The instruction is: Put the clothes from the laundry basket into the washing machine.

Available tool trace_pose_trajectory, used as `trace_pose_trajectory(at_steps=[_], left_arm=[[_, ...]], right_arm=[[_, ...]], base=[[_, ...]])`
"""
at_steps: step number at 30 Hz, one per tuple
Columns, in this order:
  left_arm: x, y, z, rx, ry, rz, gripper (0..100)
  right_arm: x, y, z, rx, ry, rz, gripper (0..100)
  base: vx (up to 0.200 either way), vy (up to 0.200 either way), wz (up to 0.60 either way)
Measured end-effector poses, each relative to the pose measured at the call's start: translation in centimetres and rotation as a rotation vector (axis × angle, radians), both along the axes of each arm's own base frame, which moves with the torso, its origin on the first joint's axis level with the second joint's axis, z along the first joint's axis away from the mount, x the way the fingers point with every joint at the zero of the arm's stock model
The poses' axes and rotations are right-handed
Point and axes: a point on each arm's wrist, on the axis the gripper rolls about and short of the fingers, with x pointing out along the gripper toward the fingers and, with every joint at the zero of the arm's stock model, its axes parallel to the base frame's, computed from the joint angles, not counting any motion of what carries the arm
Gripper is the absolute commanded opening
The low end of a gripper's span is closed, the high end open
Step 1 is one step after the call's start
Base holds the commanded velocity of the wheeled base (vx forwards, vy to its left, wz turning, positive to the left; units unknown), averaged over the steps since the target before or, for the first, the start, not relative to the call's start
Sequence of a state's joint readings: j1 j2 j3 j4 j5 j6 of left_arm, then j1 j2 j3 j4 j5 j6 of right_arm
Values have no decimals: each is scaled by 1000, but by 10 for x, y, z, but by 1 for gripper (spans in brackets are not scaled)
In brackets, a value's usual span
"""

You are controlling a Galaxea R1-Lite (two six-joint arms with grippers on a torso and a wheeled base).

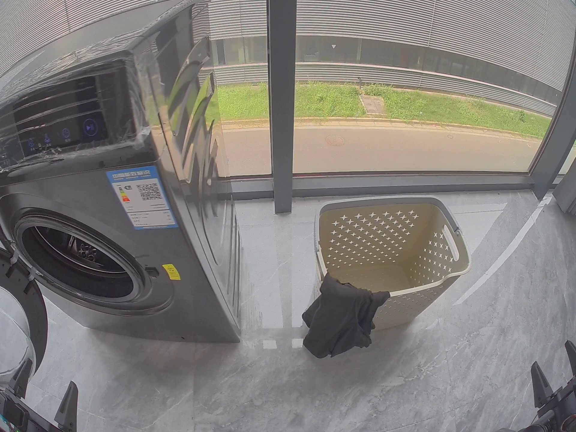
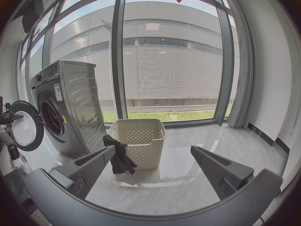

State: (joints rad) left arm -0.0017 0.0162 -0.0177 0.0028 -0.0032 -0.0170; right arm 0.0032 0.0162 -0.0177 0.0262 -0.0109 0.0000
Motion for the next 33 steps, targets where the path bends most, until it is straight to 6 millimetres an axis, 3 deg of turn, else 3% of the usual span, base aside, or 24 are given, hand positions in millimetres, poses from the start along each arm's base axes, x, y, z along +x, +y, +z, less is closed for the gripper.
trace_pose_trajectory(at_steps=[4,33], left_arm=[[0,0,0,-3,0,-1,100],[0,0,0,-10,0,-1,100]], right_arm=[[0,0,0,0,0,0,100],[0,0,0,-5,3,-4,100]], base=[[0,-200,0],[0,0,0]])
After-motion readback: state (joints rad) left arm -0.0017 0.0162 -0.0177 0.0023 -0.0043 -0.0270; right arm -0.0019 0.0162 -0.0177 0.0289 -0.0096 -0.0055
